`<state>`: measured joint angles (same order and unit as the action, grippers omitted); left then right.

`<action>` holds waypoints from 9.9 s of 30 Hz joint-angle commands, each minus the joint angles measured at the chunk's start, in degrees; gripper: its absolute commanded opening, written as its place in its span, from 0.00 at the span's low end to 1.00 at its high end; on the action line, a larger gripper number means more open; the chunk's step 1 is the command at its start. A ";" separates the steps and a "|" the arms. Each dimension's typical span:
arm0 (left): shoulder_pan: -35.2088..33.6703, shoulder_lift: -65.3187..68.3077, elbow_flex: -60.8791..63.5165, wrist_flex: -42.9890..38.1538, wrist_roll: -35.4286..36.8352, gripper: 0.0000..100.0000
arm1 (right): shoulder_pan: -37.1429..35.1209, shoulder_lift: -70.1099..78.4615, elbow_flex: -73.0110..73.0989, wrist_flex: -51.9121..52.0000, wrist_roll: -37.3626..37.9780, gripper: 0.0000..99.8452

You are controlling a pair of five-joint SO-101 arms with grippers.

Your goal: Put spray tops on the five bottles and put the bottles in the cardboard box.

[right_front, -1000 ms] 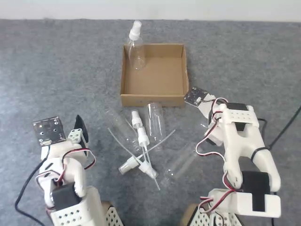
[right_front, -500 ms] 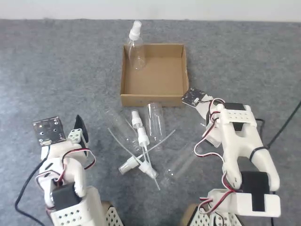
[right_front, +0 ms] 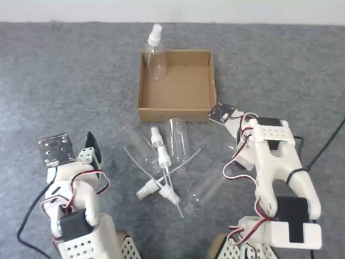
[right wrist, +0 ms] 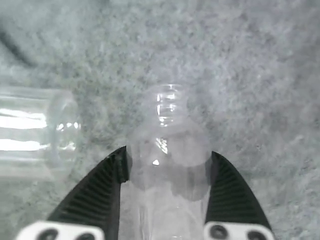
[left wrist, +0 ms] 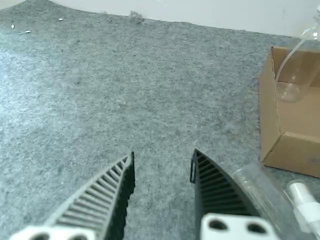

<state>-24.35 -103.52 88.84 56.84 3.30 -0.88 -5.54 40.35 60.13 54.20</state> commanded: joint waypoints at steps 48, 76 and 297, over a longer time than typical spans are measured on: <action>0.26 -0.44 -0.75 0.44 -2.73 0.18 | -26.59 -48.84 -0.53 7.78 -45.10 0.10; 10.99 6.59 -26.33 12.48 -15.74 0.21 | -12.62 -73.45 21.98 -4.18 -50.64 0.10; 31.82 0.18 -25.54 -7.74 15.30 0.15 | -50.77 -72.84 44.66 -49.45 -43.25 0.10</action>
<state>8.79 -102.99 68.09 49.01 18.86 -51.43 -77.80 85.45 12.22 10.24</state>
